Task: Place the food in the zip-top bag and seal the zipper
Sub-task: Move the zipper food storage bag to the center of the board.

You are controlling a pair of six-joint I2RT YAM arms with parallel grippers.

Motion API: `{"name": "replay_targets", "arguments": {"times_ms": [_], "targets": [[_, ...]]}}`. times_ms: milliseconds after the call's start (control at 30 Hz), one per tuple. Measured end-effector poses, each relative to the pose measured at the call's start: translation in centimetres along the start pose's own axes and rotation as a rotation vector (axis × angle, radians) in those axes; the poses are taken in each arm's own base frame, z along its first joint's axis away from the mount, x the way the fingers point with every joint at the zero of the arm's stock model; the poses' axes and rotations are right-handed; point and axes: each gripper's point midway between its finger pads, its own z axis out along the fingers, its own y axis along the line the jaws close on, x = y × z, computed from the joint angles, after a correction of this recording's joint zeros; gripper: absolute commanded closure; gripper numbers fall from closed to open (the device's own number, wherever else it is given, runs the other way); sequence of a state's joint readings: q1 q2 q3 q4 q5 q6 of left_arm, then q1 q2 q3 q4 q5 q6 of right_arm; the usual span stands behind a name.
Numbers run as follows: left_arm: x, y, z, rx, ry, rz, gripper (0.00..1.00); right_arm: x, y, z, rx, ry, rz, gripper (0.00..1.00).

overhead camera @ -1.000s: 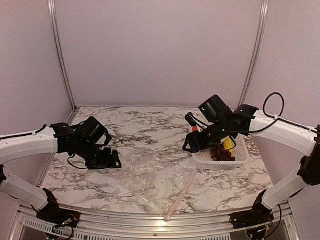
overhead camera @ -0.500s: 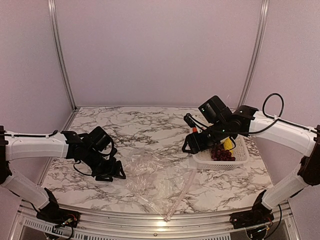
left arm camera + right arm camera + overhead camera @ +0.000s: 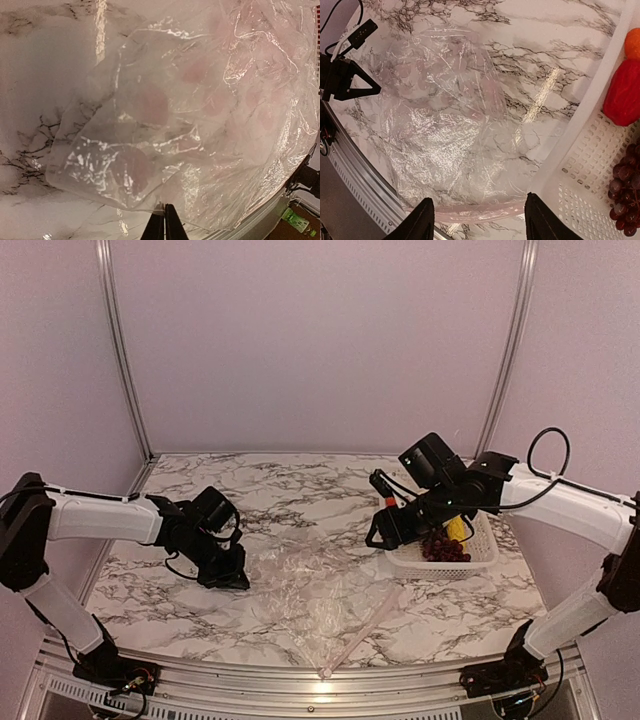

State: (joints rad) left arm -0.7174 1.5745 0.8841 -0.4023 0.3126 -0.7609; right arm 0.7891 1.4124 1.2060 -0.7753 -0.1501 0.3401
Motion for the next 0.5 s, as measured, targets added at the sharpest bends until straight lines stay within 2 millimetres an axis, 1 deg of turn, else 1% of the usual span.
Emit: {"name": "replay_targets", "arguments": {"times_ms": [167,267,333,433,500], "targets": [[-2.5,0.7,-0.4,0.000,-0.076,-0.062,1.00,-0.1,-0.2,-0.6,0.013,-0.013,-0.007,0.42],[-4.6,2.0,-1.2,-0.013,-0.144,-0.124,1.00,-0.1,-0.3,-0.6,0.021,-0.016,-0.012,0.42],[-6.1,3.2,-2.3,-0.028,-0.199,-0.167,1.00,-0.1,-0.3,-0.6,0.019,-0.017,-0.013,0.42],[-8.4,5.1,-4.5,-0.053,-0.298,-0.224,1.00,-0.2,-0.2,-0.6,0.015,-0.018,-0.015,0.42],[-9.7,6.8,-5.8,-0.093,-0.362,-0.256,1.00,-0.3,-0.1,-0.4,0.012,-0.020,-0.020,0.42]]}}
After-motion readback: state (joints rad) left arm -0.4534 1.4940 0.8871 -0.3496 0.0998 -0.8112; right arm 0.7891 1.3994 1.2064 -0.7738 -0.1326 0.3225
